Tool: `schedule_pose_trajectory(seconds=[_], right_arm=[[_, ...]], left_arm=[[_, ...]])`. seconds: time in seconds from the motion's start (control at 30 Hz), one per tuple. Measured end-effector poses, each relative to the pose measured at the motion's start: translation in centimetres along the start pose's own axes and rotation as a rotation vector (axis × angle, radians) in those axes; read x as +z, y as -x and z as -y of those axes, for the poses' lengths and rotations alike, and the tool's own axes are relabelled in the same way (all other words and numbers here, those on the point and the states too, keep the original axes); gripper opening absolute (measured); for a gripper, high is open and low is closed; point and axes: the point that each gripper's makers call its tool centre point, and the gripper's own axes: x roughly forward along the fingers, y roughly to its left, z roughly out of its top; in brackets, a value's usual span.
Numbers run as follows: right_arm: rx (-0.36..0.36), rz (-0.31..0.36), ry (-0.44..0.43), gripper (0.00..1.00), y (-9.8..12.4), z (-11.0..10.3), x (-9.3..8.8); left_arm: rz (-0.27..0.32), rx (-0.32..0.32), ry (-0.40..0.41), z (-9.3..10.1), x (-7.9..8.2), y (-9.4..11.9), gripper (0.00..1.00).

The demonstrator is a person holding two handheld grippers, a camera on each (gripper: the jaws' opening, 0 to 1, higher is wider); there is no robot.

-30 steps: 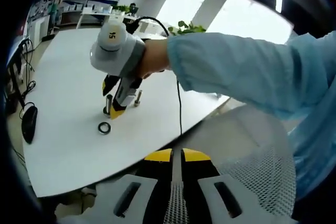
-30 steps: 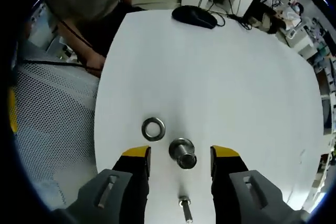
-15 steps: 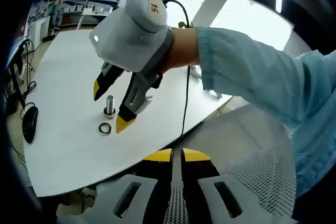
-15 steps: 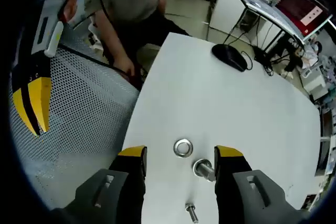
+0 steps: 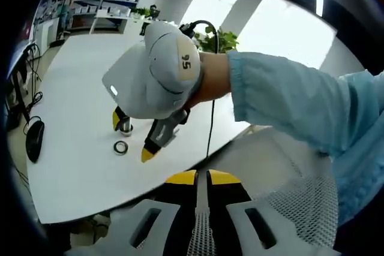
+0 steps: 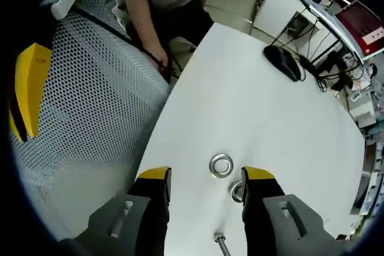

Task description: Place the washer onto the threaded stud by aligning its center hole with the stud, sliding it down to the base, and recovering from edge contact or off-axis alignment until the washer reaches the visible bottom stop.

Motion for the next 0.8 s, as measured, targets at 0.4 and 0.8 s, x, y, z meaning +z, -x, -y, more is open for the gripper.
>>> schedule_pose_trajectory(seconds=[0.4,0.8], right_arm=[[0.072,-0.049,0.093,0.49,-1.7,-0.6,-0.2],[0.106,-0.085,0.138,0.49,-2.5,0.1,-1.0]], left_arm=[[-0.004,0.001,0.002,0.0,0.0,-0.1,0.03],[0.006,-0.002,0.004,-0.1,0.2,0.0,0.03]])
